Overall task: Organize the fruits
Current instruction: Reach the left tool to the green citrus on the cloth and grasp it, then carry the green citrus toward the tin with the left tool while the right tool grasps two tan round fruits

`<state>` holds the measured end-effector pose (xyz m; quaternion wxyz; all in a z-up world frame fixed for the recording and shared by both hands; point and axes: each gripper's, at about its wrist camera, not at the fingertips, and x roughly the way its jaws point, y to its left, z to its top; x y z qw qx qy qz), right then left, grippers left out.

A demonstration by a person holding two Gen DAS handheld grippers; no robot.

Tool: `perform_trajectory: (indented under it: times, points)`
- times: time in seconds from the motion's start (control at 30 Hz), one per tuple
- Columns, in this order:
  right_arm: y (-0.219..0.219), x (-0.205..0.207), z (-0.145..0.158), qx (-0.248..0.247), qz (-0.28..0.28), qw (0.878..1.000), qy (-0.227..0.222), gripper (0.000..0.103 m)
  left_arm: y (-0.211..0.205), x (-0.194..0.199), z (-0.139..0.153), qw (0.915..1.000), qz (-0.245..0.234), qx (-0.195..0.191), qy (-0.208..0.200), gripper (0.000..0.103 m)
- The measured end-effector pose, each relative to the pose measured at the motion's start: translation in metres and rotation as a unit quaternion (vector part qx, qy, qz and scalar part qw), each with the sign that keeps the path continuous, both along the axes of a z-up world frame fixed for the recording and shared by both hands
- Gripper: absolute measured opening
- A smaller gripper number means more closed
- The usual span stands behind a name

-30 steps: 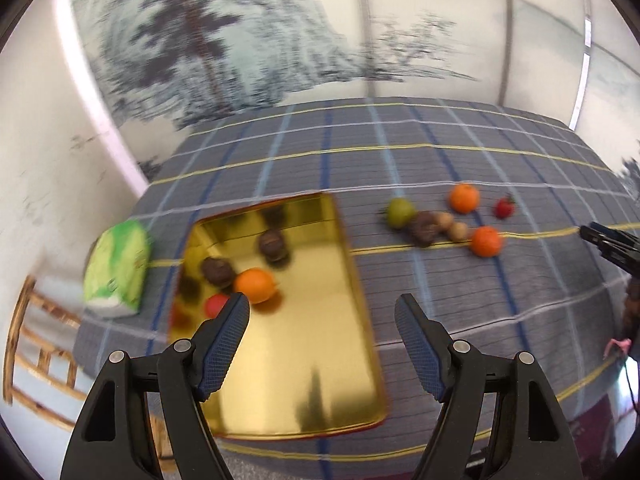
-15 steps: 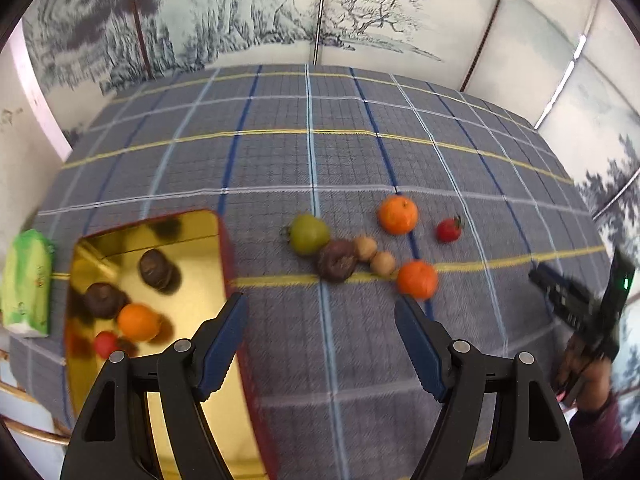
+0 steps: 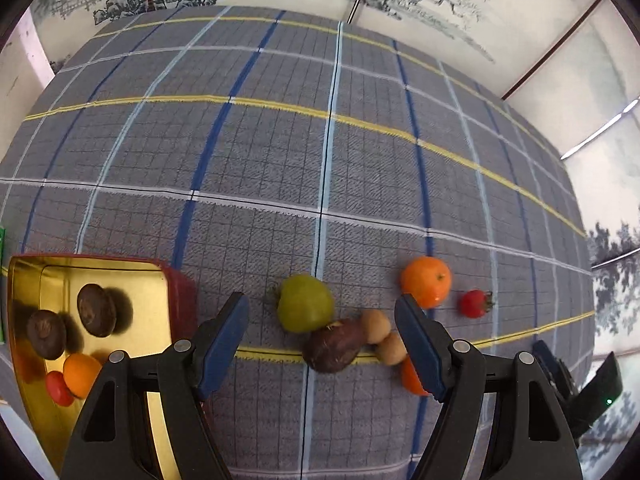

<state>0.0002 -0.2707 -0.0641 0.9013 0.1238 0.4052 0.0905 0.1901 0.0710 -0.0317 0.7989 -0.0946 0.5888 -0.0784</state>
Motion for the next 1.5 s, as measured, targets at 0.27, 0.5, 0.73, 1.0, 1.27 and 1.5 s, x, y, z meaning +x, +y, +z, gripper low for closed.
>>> perform_trajectory:
  times: [0.27, 0.5, 0.73, 1.0, 1.27, 1.5]
  points:
    - [-0.001, 0.002, -0.002, 0.009, 0.004, 1.000, 0.005, 0.045, -0.003, 0.010, -0.018, 0.9997, 0.008, 0.013, 0.017, 0.075]
    - [-0.004, 0.004, -0.003, 0.019, 0.000, 1.000, 0.008, 0.046, -0.008, 0.015, -0.030, 0.9992, 0.005, 0.034, 0.022, 0.072]
    - [-0.005, 0.004, -0.005, 0.023, -0.003, 1.000, 0.010, 0.048, -0.014, 0.013, -0.031, 0.9974, -0.014, 0.070, 0.010, 0.038]
    - [-0.009, 0.003, -0.005, 0.031, -0.012, 0.999, 0.009, 0.052, -0.017, 0.010, -0.032, 0.9980, -0.019, 0.058, 0.018, 0.039]
    - [-0.010, 0.002, -0.005, 0.034, -0.011, 0.999, 0.009, 0.053, -0.023, 0.007, -0.035, 0.9972, -0.027, 0.069, 0.011, 0.039]
    - [-0.011, 0.001, -0.005, 0.039, -0.011, 0.999, 0.008, 0.054, -0.018, -0.017, -0.006, 0.9956, -0.013, 0.073, -0.057, 0.037]
